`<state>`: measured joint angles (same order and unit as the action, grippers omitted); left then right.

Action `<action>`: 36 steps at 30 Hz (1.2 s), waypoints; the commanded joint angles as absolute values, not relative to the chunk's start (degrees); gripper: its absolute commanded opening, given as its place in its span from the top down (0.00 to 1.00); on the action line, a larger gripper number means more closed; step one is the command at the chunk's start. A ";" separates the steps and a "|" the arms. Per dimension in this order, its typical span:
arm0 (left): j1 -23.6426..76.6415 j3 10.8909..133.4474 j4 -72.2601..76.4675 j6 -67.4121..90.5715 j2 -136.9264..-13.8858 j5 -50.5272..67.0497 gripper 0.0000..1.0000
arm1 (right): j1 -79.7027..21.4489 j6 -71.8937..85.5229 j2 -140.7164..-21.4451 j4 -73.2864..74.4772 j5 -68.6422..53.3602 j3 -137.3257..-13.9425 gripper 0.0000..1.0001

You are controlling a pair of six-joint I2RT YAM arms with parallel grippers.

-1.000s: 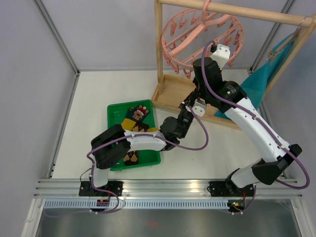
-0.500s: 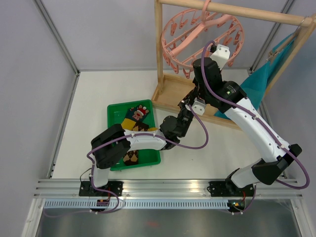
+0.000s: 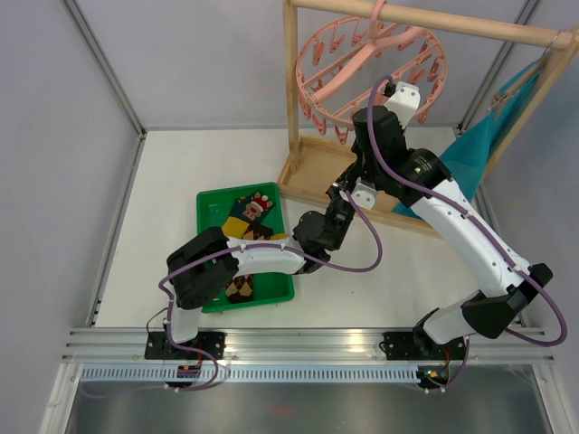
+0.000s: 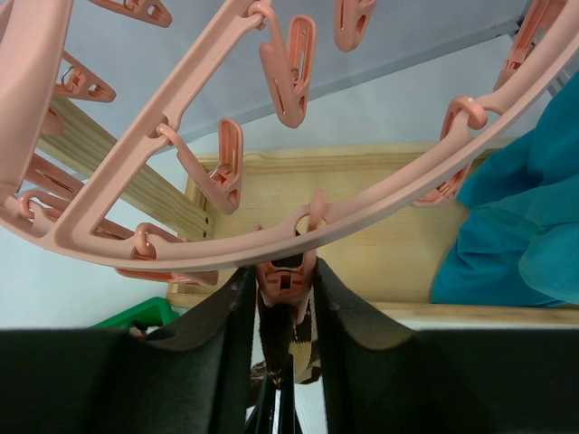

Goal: Clip the socks to the hanger
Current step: Clamp the sock onto the hanger.

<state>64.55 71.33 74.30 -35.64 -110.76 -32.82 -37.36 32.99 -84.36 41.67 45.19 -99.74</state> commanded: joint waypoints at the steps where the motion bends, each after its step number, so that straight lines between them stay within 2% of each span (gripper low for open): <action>1: 64.25 73.30 77.70 -34.72 -110.57 -32.61 0.98 | -37.27 32.87 -83.32 38.94 45.70 -99.84 0.59; 7: 64.34 73.74 77.17 -34.10 -110.57 -32.52 0.98 | -37.27 32.17 -82.44 38.58 44.91 -100.02 0.39; 11: 64.25 74.09 76.47 -33.75 -110.66 -32.61 0.98 | -37.27 31.91 -82.00 38.94 43.86 -100.37 0.32; 14: 64.25 73.39 74.45 -32.17 -109.69 -33.22 0.85 | -37.27 31.82 -80.60 39.02 43.07 -100.20 0.29; 15: 64.34 72.78 73.31 -31.12 -109.17 -33.22 0.70 | -37.27 31.82 -80.07 39.11 42.98 -99.76 0.28; 17: 64.42 70.42 71.99 -29.45 -106.71 -33.40 0.55 | -37.27 31.82 -78.23 39.02 42.45 -99.06 0.27; 18: 64.51 69.27 71.46 -28.05 -105.74 -33.49 0.44 | -37.27 31.56 -77.53 38.68 42.02 -98.10 0.27; 21: 64.69 64.00 69.00 -24.54 -100.21 -34.80 0.33 | -37.27 30.94 -74.72 38.58 39.82 -96.25 0.25; 24: 64.86 59.25 62.60 -19.28 -92.24 -35.86 0.31 | -37.26 29.97 -71.90 38.23 36.49 -94.23 0.25; 27: 64.78 56.52 50.65 -13.47 -83.28 -37.96 0.31 | -37.27 29.27 -68.91 38.32 33.59 -92.47 0.24; 31: 64.51 55.02 30.80 -4.50 -71.22 -49.45 0.28 | -37.27 28.48 -63.47 38.50 30.24 -89.48 0.21; 32: 64.25 54.76 19.54 -2.05 -69.10 -50.70 0.28 | -37.27 28.39 -62.50 38.24 29.45 -88.08 0.20; 36: 61.62 54.58 -7.12 18.93 -61.01 -50.71 0.25 | -37.26 27.51 -58.28 37.36 25.67 -84.30 0.19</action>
